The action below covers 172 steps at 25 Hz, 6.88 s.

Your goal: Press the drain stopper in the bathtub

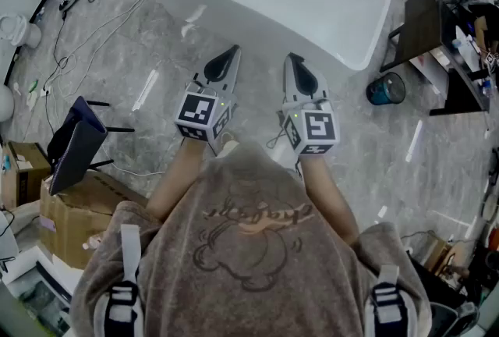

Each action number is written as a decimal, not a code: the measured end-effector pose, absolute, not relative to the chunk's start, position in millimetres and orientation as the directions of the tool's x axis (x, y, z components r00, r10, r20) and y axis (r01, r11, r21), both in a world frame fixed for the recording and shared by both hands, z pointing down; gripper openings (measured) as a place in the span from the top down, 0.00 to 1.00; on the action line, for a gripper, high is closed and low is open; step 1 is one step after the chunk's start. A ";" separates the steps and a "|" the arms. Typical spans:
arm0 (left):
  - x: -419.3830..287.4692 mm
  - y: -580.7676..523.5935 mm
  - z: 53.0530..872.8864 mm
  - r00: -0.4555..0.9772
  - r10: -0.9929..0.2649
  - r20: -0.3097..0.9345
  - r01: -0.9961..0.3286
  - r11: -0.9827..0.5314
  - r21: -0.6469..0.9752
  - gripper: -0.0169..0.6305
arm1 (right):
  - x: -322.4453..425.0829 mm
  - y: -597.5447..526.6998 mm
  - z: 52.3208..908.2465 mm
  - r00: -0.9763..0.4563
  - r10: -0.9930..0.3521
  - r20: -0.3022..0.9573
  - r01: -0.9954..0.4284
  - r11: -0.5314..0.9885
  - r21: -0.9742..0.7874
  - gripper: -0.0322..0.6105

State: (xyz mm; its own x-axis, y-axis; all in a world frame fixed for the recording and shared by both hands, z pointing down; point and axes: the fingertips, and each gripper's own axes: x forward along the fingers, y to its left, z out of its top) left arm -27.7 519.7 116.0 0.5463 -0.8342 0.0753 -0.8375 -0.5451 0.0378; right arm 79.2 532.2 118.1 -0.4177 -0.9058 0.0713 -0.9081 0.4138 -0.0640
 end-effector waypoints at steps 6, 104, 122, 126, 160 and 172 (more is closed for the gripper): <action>-32.6 517.3 116.7 0.550 -0.832 0.076 -0.835 -0.549 0.036 0.97 | 72.0 529.8 120.1 -0.422 -0.904 0.071 -0.906 0.417 -0.070 0.95; 3.1 -45.9 142.0 0.659 -0.748 0.077 -0.749 -0.662 -0.017 0.97 | 78.2 -30.7 159.7 -0.418 -0.907 0.053 -0.907 0.412 -0.087 0.95; -0.9 -138.4 167.8 0.753 -0.653 0.076 -0.652 -0.757 -0.048 0.97 | 66.1 -113.3 184.6 -0.365 -0.929 0.069 -0.929 0.358 -0.096 0.95; -3.1 -156.7 180.7 0.765 -0.640 0.075 -0.639 -0.768 -0.034 0.97 | 64.2 -131.1 195.2 -0.353 -0.934 0.062 -0.933 0.347 -0.094 0.95; 2.8 -276.7 332.3 0.831 -0.553 0.061 -0.554 -0.833 -0.003 0.97 | 60.8 -251.0 351.3 -0.274 -0.960 0.064 -0.959 0.268 -0.092 0.95; 14.6 -295.3 401.3 0.858 -0.510 0.060 -0.511 -0.860 0.003 0.97 | 66.8 -266.9 420.7 -0.249 -0.966 0.070 -0.965 0.241 -0.104 0.95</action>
State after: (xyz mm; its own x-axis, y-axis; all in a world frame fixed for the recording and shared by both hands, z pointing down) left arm 14.6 -295.3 401.3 0.8581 -0.5100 0.0598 -0.5110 -0.8596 0.0025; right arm 66.8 -266.9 420.7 -0.2488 -0.9660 0.0705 -0.9649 0.2409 -0.1044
